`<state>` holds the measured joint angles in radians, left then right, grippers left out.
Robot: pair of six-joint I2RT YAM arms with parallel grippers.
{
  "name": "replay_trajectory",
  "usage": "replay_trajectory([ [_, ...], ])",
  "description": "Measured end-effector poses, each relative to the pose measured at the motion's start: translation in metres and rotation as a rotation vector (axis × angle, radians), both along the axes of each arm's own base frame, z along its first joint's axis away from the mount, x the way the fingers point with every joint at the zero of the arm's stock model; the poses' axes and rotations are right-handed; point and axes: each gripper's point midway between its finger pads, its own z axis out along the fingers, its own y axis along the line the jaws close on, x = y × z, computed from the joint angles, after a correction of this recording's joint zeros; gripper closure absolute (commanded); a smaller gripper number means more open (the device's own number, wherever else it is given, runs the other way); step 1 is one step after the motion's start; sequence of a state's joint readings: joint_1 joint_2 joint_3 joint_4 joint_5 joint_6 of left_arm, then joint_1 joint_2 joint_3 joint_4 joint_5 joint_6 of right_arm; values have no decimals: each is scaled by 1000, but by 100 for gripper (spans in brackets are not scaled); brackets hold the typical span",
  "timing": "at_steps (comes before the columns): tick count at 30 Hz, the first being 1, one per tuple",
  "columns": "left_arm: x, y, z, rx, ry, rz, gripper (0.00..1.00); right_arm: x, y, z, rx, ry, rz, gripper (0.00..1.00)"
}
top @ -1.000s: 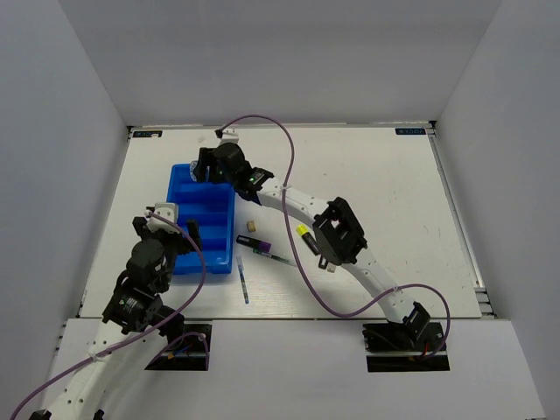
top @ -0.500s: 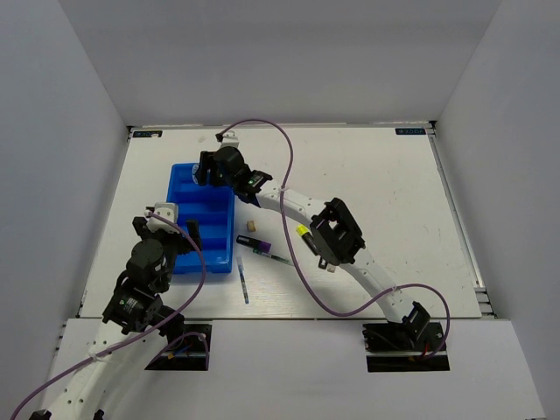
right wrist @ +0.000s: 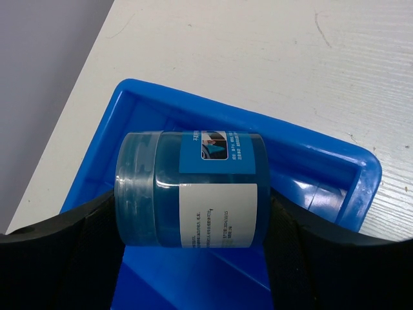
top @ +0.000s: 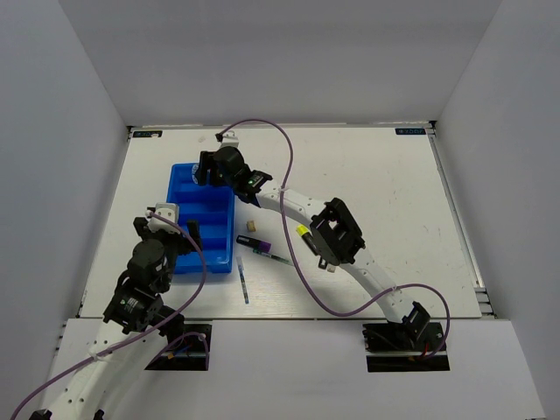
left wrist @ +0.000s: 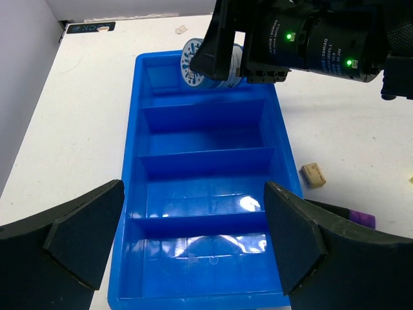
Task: Sort the stationery into containers
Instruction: Place the stationery in the storage box.
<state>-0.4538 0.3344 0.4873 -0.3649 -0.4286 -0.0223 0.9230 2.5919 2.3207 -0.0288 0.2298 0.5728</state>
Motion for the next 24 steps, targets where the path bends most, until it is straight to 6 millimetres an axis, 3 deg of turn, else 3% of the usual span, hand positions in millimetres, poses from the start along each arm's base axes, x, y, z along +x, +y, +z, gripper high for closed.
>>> replay_trajectory([
  [10, 0, 0, -1, 2, 2, 2, 0, 1, 1, 3, 7, -11, -1, 14],
  [16, 0, 0, -1, 2, 2, 2, 0, 3, 3, 9, 27, -28, -1, 14],
  [18, 0, 0, -1, 2, 2, 2, 0, 3, 3, 9, 28, -29, -1, 20],
  [22, 0, 1, -1, 6, 2, 6, 0, 3, 6, 14, 36, -45, 15, 59],
  [23, 0, 2, -1, 6, 1, 9, 0, 2, 7, 15, 37, -52, 25, 76],
  [24, 0, 2, -1, 6, 0, 10, 0, 1, 8, 19, 35, -62, 39, 87],
])
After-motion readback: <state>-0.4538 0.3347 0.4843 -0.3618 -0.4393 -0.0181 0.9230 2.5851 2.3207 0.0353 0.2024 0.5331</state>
